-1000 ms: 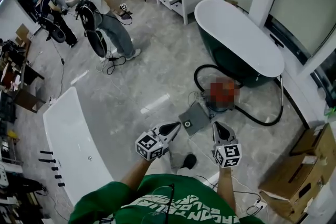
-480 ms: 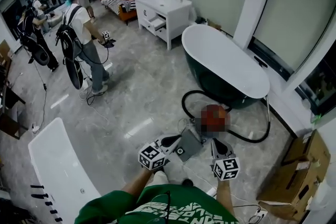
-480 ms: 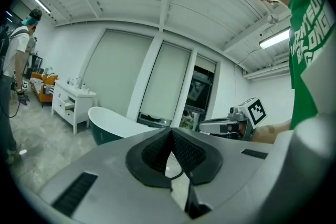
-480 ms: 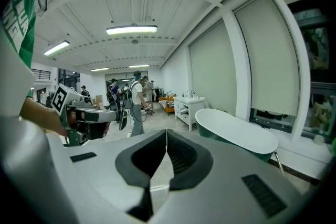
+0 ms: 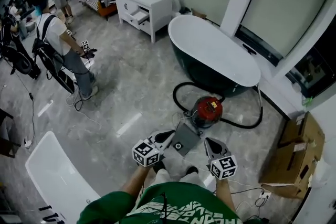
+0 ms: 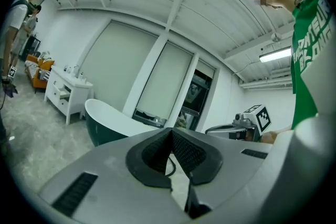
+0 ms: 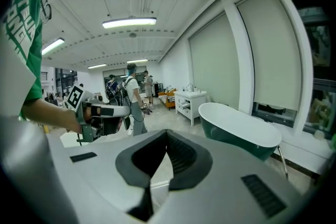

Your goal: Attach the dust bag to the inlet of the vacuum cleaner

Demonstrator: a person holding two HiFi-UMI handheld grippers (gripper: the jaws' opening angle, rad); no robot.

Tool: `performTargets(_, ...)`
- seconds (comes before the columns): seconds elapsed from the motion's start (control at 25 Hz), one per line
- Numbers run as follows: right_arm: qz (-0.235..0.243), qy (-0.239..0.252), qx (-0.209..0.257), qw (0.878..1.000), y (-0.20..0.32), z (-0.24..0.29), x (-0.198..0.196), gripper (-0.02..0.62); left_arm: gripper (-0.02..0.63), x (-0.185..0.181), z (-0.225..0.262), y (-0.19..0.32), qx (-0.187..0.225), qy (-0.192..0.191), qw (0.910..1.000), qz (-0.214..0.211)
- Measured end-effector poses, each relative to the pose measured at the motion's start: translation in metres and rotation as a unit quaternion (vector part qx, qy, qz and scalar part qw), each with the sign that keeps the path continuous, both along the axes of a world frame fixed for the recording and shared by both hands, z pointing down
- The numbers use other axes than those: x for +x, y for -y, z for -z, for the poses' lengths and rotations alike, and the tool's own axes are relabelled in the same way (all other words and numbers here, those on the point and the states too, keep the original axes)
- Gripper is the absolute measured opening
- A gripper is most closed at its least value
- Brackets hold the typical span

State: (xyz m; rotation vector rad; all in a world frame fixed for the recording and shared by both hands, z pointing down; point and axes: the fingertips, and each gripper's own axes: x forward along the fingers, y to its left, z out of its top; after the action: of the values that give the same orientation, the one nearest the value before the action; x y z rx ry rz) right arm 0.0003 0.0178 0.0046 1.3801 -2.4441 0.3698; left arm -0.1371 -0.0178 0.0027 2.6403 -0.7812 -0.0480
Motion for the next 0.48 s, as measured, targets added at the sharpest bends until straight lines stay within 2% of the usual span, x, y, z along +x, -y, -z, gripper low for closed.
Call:
performTargets(0.28,-0.005,0.009,0.006,1.0,0.025,0.0,0.013,0.009,0.003,0.019,-0.004,0.023,-0.005,0.007,0.9999,-0.014)
performTargets(0.48,-0.021,0.025,0.013,0.999,0.04,0.003,0.045,0.009,0.003,0.05,-0.002,0.032,0.002,0.022,0.9994,-0.028)
